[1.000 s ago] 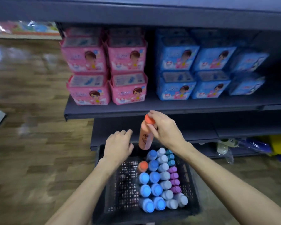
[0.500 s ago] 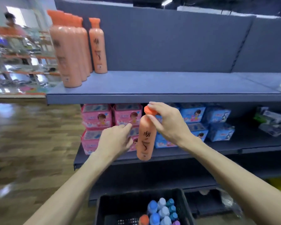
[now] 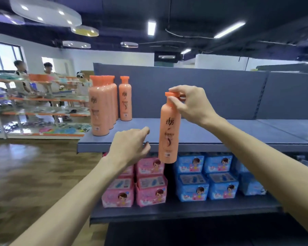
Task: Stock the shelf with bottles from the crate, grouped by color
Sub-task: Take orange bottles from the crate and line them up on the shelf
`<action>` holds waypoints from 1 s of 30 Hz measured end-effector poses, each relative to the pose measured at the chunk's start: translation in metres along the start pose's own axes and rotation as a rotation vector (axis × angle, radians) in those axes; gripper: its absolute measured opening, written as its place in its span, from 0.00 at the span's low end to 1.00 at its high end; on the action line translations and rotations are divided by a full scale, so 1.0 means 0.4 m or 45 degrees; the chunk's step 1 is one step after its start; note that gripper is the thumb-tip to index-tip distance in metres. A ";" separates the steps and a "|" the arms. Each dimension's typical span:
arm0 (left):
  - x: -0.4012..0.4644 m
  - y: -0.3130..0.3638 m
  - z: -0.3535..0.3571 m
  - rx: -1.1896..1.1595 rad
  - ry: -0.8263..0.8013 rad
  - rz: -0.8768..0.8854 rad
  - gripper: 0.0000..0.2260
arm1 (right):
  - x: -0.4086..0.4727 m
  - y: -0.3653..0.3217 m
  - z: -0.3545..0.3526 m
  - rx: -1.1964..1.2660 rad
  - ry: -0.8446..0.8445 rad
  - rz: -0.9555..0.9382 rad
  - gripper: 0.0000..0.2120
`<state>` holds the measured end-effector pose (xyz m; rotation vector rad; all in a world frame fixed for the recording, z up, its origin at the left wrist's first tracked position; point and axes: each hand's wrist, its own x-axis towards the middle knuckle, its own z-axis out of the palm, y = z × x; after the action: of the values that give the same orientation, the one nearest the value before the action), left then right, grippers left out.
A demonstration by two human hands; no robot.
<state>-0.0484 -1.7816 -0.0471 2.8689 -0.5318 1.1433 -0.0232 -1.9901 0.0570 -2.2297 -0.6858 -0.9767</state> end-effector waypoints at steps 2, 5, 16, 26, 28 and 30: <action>0.020 -0.014 -0.017 0.010 0.015 -0.012 0.12 | 0.050 -0.003 -0.004 -0.014 0.013 0.014 0.13; 0.045 -0.034 -0.036 0.049 0.041 -0.012 0.12 | 0.110 -0.014 -0.003 0.014 0.032 0.016 0.13; 0.084 -0.091 -0.029 0.083 0.015 -0.059 0.12 | 0.168 0.001 0.126 0.039 0.008 0.054 0.12; 0.089 -0.090 0.038 0.053 -0.040 -0.076 0.11 | 0.035 0.025 0.182 0.094 -0.211 0.068 0.53; 0.091 -0.095 0.042 0.050 -0.031 -0.077 0.11 | -0.012 0.032 0.200 0.078 -0.194 0.132 0.53; 0.094 -0.102 0.044 0.060 -0.027 -0.081 0.11 | -0.047 0.044 0.221 0.072 -0.179 0.208 0.53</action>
<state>0.0015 -1.7571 -0.0301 2.9176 -0.4160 1.1325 0.0182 -1.9445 -0.0115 -2.2796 -0.5739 -0.7179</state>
